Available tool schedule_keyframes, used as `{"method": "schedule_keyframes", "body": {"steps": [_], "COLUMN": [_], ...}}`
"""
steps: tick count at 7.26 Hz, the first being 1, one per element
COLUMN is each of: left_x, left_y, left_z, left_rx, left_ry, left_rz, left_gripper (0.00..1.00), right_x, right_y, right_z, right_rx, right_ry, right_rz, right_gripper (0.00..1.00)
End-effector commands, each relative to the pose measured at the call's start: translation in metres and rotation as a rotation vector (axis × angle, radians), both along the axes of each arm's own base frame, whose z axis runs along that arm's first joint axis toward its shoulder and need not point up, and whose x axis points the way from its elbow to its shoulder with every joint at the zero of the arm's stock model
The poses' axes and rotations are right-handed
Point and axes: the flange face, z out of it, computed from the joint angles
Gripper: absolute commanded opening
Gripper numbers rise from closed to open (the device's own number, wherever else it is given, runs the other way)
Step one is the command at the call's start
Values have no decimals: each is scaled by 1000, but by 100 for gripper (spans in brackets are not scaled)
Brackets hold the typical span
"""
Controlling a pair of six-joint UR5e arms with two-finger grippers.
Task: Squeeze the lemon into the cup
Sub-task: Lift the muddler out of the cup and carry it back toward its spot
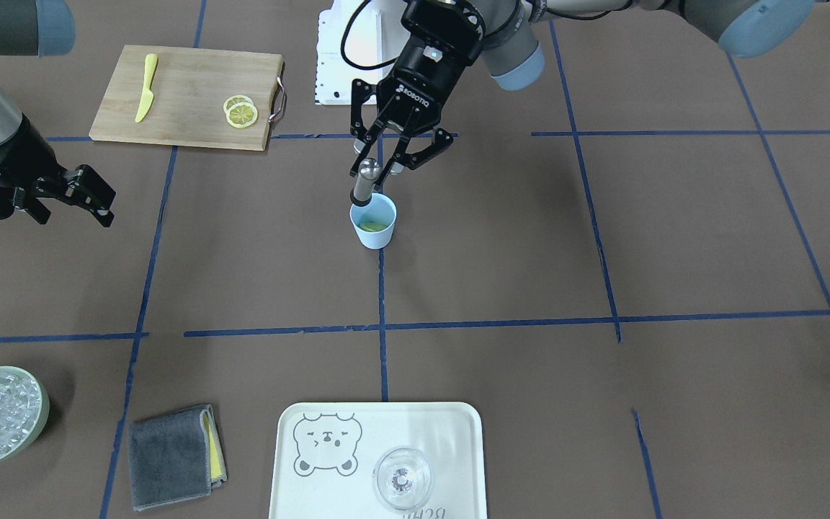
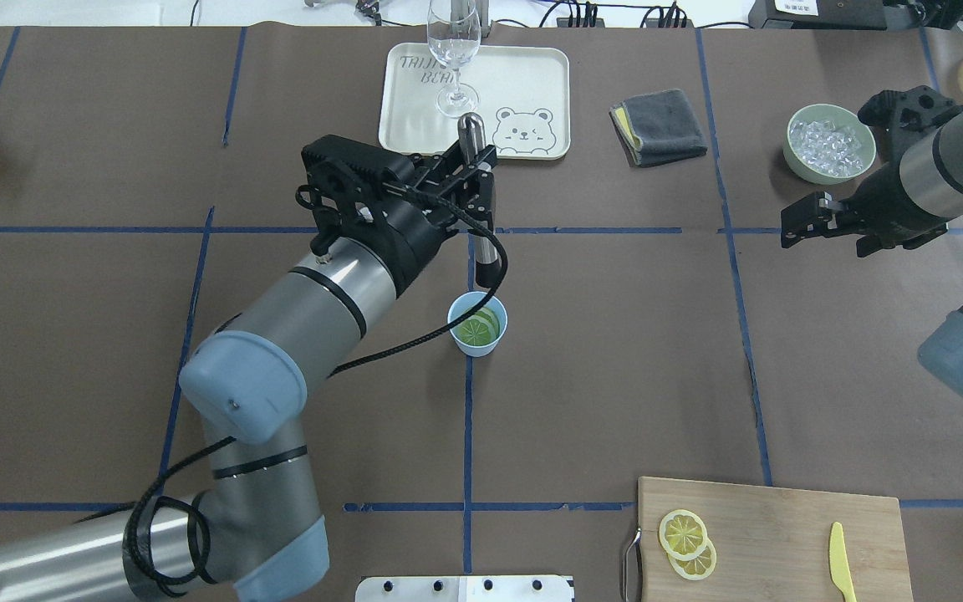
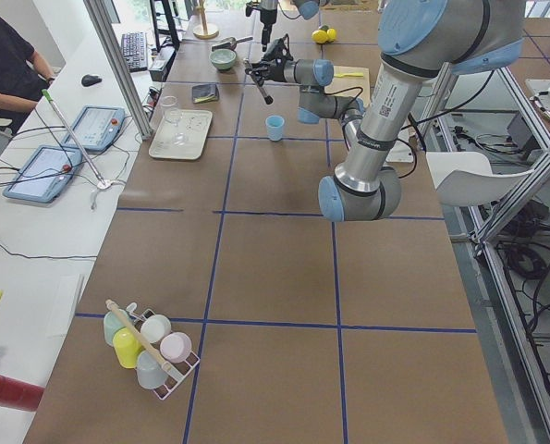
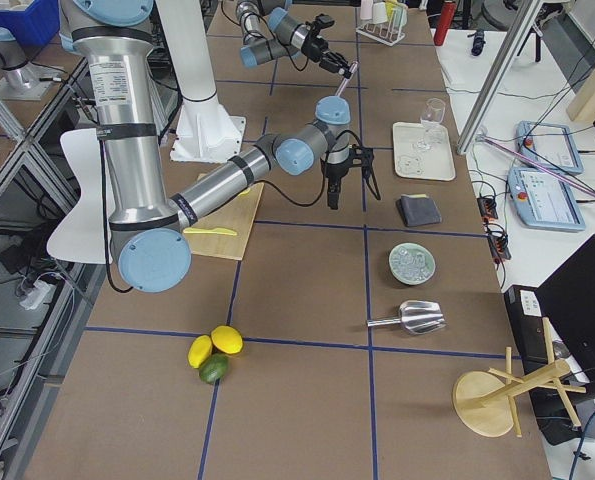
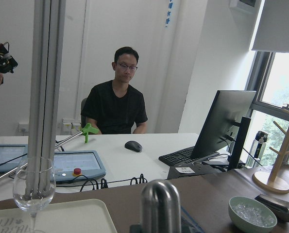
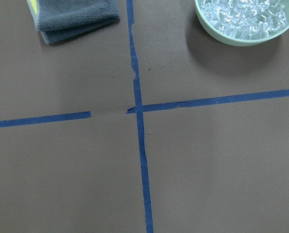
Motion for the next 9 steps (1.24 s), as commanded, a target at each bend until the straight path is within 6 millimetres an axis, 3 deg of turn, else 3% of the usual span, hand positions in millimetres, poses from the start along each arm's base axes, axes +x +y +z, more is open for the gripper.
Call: {"method": "schedule_keyframes", "body": {"steps": [1, 3, 4, 5, 6, 8, 9], "left_x": [-46, -133, -147, -151, -150, -172, -196], "left_y": [-63, -136, -128, -124, -121, -106, -115], "left_z": [63, 107, 147, 202, 275, 358, 383], "left_rx": [-93, -354, -432, -519, -653, -725, -809], "left_ry": [-107, -281, -310, -357, -422, -568, -579], "left_rz": [210, 532, 581, 584, 580, 607, 573], "left_gripper": [0, 0, 0, 0, 0, 0, 0], "right_x": [1, 0, 0, 1, 3, 8, 9], "right_y": [0, 0, 0, 0, -1, -3, -2], "right_z": [0, 0, 0, 2, 3, 8, 9], "right_rx": [0, -2, -2, -2, -4, -9, -12], "right_ry": [0, 1, 1, 3, 3, 9, 9], "right_rz": [1, 3, 3, 2, 6, 12, 13], "right_gripper": [100, 100, 100, 100, 100, 100, 100]}}
